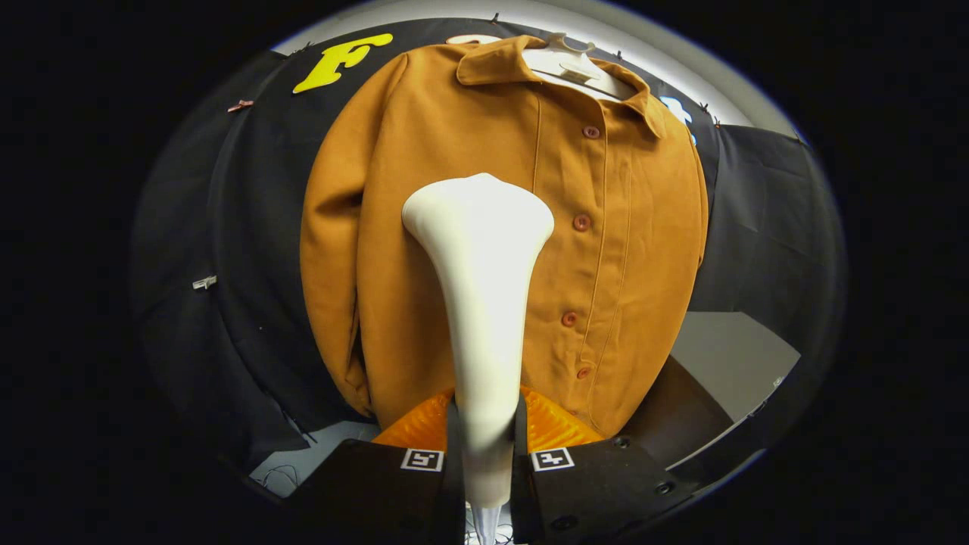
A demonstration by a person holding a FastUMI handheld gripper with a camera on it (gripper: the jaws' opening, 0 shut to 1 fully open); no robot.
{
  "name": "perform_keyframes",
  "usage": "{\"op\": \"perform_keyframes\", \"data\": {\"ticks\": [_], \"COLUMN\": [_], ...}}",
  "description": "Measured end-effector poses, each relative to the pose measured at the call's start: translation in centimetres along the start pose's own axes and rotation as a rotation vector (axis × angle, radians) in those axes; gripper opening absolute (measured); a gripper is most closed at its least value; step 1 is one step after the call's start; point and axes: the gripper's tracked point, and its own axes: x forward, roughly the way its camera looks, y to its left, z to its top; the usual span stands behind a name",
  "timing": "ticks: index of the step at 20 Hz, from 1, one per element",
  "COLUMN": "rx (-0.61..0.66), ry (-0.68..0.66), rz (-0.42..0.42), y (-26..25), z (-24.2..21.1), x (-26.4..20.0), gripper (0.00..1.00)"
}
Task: Iron the clothes twice with a garment steamer, once on the left side and once on the right side.
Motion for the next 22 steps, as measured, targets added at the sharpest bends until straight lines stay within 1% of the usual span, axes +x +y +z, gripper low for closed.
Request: {"op": "perform_keyframes", "data": {"ticks": [7, 15, 22], "rx": [-0.01, -0.01, -0.011], "ry": [0.088, 0.197, 0.224], "rz": [-0.003, 0.022, 0.062], "y": [-0.1, 0.3, 0.3], "z": [-4.6, -9.0, -10.6], "x": [0.5, 0.4, -1.9], "gripper": [0.27, 0.27, 0.27]}}
